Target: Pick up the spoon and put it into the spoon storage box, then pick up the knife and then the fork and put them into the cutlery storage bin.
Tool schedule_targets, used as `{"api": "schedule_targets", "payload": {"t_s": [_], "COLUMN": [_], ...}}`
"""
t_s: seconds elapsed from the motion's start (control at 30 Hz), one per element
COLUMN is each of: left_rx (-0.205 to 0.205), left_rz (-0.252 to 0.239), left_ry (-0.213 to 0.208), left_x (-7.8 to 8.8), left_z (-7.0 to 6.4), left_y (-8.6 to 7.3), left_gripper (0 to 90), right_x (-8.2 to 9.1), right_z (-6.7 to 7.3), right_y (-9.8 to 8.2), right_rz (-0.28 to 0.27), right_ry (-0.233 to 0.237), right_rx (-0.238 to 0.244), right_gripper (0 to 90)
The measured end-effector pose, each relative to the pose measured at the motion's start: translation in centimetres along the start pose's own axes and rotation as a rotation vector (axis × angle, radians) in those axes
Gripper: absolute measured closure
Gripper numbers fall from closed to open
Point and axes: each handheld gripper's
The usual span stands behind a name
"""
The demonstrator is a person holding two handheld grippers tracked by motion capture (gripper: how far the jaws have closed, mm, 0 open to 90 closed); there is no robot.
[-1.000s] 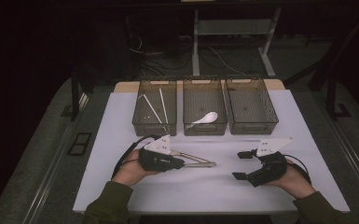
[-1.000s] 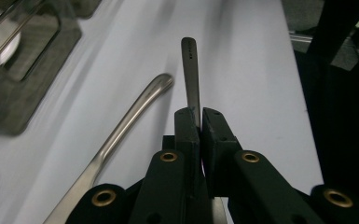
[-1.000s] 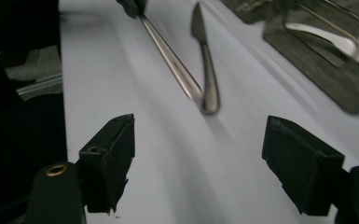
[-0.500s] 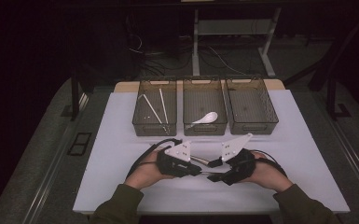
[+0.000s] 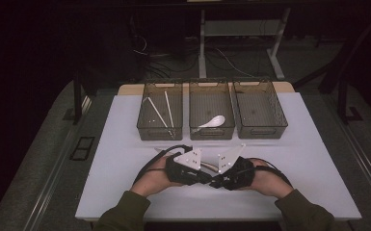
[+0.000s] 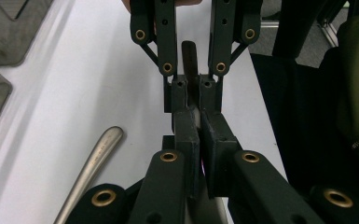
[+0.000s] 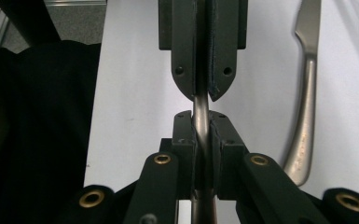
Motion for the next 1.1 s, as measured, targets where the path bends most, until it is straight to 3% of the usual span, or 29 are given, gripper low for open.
{"api": "schedule_targets", "payload": {"t_s": [0.13, 0.27, 0.37, 0.4, 0.43, 0.57, 0.73, 0.87, 1.1], "left_rx": [-0.005, 0.019, 0.07, 0.069, 0.098, 0.159, 0.242, 0.294, 0.374], "left_rz": [0.006, 0.002, -0.036, -0.043, -0.053, -0.095, -0.138, -0.146, -0.137], "left_ry": [-0.012, -0.003, 0.022, 0.033, 0.042, 0.108, 0.204, 0.311, 0.413], "left_x": [-0.2, -0.4, 0.2, 0.4, 0.7, 2.2, 3.9, 4.8, 5.6], "left_z": [0.0, 0.0, 0.3, 0.5, 0.4, 0.6, 0.6, 0.2, -0.9], "left_y": [-0.1, -0.3, -0.7, -0.8, -1.0, -1.9, -4.0, -5.5, -7.5], "left_gripper": [85.1, 82.6, 67.8, 63.3, 59.0, 42.7, 29.4, 18.2, 5.3], "right_x": [-0.1, -0.3, -0.1, 0.0, 0.1, 0.8, 2.1, 3.0, 4.9], "right_z": [0.1, -0.2, -0.2, -0.2, -0.2, -0.8, -1.5, -1.9, -2.7], "right_y": [0.0, -0.2, -0.4, -0.5, -0.6, -1.2, -1.9, -2.5, -3.2], "right_rz": [0.006, 0.004, 0.004, 0.005, 0.001, 0.006, -0.012, -0.026, -0.059], "right_ry": [0.014, 0.023, 0.018, 0.02, 0.018, -0.019, -0.049, -0.069, -0.136], "right_rx": [-0.006, -0.014, -0.022, -0.034, -0.042, -0.046, -0.092, -0.127, -0.196], "right_gripper": [82.3, 82.5, 82.6, 82.6, 82.5, 82.6, 82.6, 82.6, 82.7]}}
Point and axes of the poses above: each handheld gripper's, and its own axes: x roughly backward along the jaws, y roughly out of its top, z roughly to its left, and after that the axes turned 3 degrees about y, right-handed
